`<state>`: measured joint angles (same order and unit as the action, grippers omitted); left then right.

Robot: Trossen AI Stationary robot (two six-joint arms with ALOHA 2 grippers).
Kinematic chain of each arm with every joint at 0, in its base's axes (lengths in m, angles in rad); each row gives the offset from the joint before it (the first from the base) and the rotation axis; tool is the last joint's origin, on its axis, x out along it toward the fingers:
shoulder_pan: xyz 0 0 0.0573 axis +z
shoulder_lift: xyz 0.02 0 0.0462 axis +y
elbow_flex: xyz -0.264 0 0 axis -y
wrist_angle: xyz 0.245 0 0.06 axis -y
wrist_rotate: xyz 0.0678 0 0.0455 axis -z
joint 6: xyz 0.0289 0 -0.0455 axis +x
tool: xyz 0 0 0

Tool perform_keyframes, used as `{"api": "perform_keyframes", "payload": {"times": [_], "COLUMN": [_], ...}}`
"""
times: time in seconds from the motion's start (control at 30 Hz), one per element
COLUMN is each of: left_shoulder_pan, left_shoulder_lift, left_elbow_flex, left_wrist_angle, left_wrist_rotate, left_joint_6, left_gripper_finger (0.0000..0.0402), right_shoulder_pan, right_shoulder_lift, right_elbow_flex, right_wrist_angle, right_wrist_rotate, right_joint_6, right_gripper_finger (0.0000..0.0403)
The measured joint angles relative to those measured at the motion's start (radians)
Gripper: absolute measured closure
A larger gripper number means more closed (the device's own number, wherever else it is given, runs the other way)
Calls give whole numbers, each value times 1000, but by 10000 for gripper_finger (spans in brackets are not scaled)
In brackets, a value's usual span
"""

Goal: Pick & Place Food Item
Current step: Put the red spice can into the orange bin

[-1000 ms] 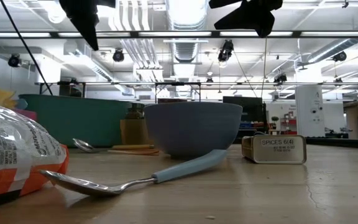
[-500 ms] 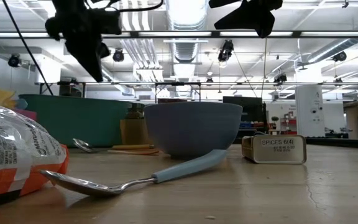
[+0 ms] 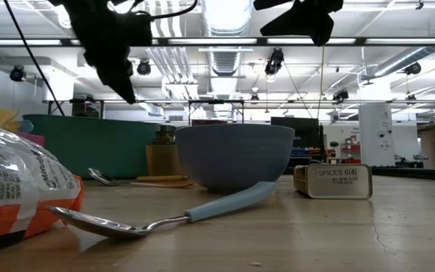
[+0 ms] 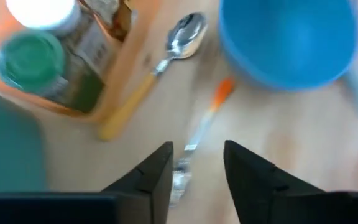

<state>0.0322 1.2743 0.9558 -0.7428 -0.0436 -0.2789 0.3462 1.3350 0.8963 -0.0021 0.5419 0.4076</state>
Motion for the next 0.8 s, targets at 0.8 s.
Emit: {"api": "perform_keyframes", "payload": {"times": [0.8], "left_shoulder_pan": [-195], "left_shoulder_lift": [-1], "left_elbow_flex": [-140], "left_wrist_angle": [365], "left_wrist_rotate": [-90], "left_joint_6": [-158], "left_gripper_finger": [240], "right_shoulder_pan": [-4], "right_shoulder_lift": [-4], "right_elbow_flex": [0], "right_wrist_angle": [-348], "right_wrist_rotate": [1], "right_joint_6": [607], "right_gripper_finger": [138]}}
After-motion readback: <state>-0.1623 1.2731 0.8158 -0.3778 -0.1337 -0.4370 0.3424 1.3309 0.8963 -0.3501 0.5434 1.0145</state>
